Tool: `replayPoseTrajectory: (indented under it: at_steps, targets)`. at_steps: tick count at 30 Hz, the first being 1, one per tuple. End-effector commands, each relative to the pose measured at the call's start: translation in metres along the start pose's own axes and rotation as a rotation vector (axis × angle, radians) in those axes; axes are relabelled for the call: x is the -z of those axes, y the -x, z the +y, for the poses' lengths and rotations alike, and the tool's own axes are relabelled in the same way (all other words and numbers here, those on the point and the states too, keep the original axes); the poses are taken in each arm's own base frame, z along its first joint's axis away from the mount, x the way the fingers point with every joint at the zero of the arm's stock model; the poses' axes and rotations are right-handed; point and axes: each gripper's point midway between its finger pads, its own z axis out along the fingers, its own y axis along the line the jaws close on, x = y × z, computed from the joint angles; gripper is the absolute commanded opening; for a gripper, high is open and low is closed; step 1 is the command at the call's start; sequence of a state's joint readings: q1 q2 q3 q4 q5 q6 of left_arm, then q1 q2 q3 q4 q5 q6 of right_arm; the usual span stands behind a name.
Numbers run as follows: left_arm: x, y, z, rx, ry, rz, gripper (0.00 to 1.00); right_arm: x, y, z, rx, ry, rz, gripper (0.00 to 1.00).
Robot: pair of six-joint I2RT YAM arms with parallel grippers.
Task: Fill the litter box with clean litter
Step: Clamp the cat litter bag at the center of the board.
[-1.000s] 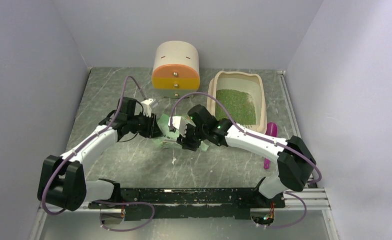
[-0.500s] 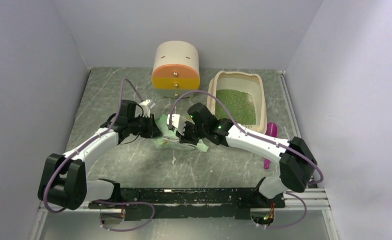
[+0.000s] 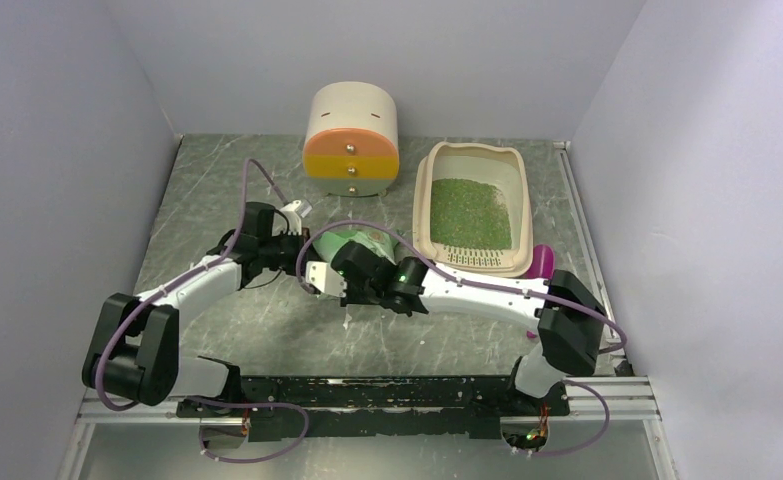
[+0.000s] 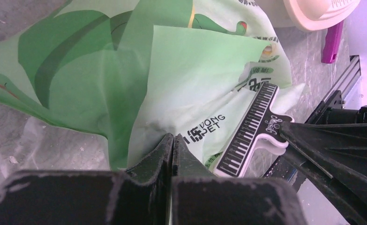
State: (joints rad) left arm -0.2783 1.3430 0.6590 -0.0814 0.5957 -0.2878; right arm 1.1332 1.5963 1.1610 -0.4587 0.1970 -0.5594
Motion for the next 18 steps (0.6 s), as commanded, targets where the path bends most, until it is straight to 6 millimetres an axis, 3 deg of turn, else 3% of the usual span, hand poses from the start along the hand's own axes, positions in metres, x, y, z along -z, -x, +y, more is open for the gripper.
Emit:
replayPoseTrajectory:
  at_steps: [1, 3, 10, 11, 16, 18]
  targets:
    - [-0.003, 0.001, 0.01, -0.011, 0.018, 0.001, 0.05, 0.01, -0.051, -0.018, 0.056, -0.091, 0.261, 0.0]
    - [-0.004, 0.0, 0.01, -0.008, 0.011, 0.005, 0.05, 0.007, -0.053, -0.015, 0.055, -0.075, 0.273, 0.0]
    - [-0.005, 0.001, 0.009, -0.004, 0.003, 0.002, 0.05, -0.038, -0.033, 0.012, 0.101, -0.01, 0.249, 0.02]
    - [-0.004, 0.001, 0.009, -0.003, 0.007, 0.002, 0.05, -0.041, -0.028, 0.012, 0.105, -0.015, 0.242, 0.06]
    - [-0.003, 0.001, 0.01, -0.004, 0.008, 0.001, 0.05, -0.045, -0.027, 0.015, 0.134, -0.001, 0.248, 0.11]
    - [-0.003, 0.002, 0.01, -0.003, 0.008, -0.001, 0.05, -0.04, -0.027, 0.014, 0.126, -0.003, 0.244, 0.22]
